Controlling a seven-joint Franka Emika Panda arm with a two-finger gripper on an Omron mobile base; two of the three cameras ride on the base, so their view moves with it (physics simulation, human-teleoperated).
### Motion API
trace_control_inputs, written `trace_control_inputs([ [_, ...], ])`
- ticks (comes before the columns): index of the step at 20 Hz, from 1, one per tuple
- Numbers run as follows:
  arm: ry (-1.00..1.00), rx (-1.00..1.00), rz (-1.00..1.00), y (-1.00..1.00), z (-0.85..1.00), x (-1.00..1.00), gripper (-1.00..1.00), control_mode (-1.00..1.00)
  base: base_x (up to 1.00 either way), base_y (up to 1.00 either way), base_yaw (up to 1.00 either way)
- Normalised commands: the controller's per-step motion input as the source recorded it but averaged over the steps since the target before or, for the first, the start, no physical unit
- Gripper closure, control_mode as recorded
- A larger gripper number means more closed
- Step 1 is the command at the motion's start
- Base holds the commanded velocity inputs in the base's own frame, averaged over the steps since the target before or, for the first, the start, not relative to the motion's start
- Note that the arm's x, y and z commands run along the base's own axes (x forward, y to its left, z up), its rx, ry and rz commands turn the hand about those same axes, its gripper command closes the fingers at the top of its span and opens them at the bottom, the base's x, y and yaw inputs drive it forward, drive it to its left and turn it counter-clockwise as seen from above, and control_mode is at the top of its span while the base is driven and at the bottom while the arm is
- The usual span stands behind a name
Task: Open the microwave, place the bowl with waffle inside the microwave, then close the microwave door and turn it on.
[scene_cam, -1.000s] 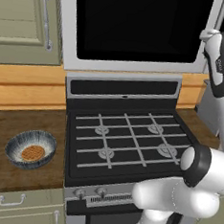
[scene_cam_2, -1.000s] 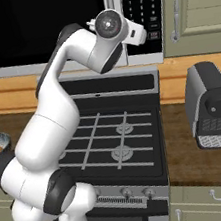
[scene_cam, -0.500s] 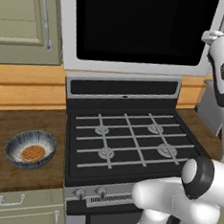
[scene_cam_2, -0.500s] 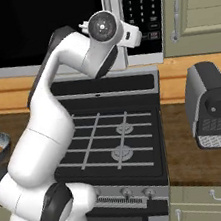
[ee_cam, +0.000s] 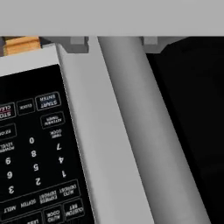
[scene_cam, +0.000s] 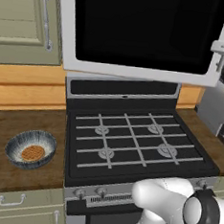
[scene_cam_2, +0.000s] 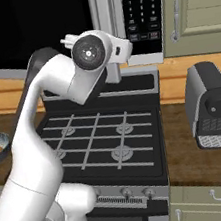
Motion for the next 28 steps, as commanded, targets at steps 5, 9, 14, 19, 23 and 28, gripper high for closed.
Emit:
trace_control_inputs([
  [5,0.03,-0.18,0.00,0.54,0.56,-1.00,1.00,-1.00,0.00,0.00,0.00],
  [9,0.12,-0.30,-0.01,0.82,0.61,-1.00,1.00,-1.00,0.00,0.00,0.00],
  [14,0.11,-0.35,-0.07,0.95,0.33,-1.00,1.00,-1.00,0.00,0.00,0.00],
  [19,0.00,-0.35,-0.13,0.98,0.03,-1.00,-1.00,-1.00,0.00,0.00,0.00],
  [23,-0.26,-0.15,-0.13,0.29,-0.12,-1.00,-1.00,-1.00,0.00,0.00,0.00],
  [28,-0.39,-0.01,-0.03,0.00,0.03,-1.00,-1.00,-1.00,0.00,0.00,0.00],
])
